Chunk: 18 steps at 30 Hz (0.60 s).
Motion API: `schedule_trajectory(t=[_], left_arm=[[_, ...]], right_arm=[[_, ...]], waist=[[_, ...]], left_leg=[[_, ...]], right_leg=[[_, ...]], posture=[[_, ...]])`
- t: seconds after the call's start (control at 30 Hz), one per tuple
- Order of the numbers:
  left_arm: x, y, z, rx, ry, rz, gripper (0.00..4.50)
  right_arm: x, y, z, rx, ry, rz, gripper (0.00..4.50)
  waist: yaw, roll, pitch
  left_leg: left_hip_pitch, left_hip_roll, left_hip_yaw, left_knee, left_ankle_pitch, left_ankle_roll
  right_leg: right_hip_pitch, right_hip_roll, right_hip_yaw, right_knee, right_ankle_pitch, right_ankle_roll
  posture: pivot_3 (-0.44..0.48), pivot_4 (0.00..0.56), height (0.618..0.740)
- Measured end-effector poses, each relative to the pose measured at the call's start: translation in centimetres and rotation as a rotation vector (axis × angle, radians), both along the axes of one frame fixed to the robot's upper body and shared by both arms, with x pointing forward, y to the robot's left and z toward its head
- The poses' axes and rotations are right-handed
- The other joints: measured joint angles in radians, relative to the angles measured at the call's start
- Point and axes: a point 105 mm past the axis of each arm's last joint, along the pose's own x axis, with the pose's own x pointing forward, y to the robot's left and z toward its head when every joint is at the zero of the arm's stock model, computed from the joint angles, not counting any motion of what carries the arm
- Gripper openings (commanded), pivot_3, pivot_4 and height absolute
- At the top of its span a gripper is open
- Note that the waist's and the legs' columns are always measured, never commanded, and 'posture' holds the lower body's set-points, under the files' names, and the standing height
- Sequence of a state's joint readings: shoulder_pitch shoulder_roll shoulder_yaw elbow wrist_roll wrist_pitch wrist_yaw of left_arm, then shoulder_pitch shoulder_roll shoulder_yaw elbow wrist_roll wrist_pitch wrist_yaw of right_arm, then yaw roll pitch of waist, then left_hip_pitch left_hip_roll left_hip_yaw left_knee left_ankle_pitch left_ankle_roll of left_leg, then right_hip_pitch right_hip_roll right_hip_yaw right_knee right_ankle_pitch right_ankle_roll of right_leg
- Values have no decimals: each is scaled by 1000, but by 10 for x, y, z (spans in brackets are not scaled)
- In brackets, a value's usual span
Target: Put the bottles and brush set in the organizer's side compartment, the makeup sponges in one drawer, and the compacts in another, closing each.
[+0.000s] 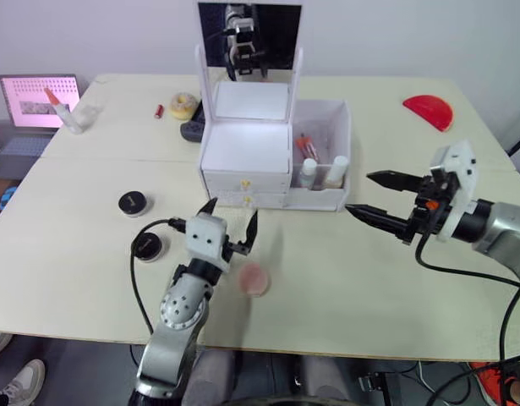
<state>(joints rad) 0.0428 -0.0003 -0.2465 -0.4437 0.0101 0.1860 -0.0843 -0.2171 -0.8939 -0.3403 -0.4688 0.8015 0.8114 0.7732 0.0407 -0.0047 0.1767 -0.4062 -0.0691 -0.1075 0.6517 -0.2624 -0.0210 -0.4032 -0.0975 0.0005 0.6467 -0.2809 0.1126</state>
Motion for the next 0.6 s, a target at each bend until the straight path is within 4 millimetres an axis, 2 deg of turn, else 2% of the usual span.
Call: schedule_trajectory(t=[0.2,0.43,0.57,0.6], left_arm=[[14,-9,4,-30,-2,7,4500],[16,-11,3,-28,0,2,4500],[18,-12,4,-26,-3,-2,4500],[19,-13,2,-23,0,-4,4247]], right_arm=[[-1,-2,-6,-6,25,-19,4432],[-2,-4,-2,-6,11,-35,4432],[-4,-6,-7,-6,30,-39,4432],[-4,-5,-7,-7,29,-38,4477]], waist=[[0,0,0],[0,0,0],[0,0,0],[0,0,0]], left_leg=[[0,0,0,0,0,0],[0,-1,0,0,0,0],[0,-1,0,0,0,0],[0,-1,0,1,0,0]], right_leg=[[0,0,0,0,0,0],[0,0,0,1,0,1],[0,0,0,1,0,1],[0,0,0,1,0,1]], posture=[[0,150,740],[0,150,740],[0,150,740],[0,150,740]])
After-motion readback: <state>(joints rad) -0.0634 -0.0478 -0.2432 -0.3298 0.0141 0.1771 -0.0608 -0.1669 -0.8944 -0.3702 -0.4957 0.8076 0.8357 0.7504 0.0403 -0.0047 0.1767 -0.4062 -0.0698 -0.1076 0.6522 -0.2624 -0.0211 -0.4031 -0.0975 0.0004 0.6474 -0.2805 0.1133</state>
